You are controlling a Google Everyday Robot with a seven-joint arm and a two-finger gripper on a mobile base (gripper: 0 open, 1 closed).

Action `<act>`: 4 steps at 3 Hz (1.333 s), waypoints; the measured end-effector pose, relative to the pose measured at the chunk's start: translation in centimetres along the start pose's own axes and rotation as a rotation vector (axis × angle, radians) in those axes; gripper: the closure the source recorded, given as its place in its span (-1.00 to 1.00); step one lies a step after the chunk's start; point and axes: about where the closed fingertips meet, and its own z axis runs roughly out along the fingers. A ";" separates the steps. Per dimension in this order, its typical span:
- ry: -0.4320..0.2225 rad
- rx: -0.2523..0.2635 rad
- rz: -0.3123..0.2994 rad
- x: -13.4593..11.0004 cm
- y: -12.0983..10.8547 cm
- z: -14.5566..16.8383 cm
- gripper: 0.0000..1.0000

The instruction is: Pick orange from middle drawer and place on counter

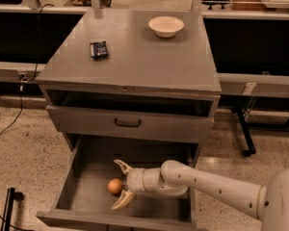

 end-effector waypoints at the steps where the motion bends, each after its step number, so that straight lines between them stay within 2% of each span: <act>1: -0.016 0.015 0.056 2.0 0.2 0.9 -1.00; 2: -0.003 0.030 0.104 3.5 0.2 1.5 -1.00; 3: 0.016 0.039 0.149 4.6 0.3 1.8 -0.67; 4: 0.013 0.053 0.200 5.5 0.3 1.8 -0.20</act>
Offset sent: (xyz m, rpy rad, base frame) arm 0.0144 -0.0036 -0.0561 0.0114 0.1307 -0.1165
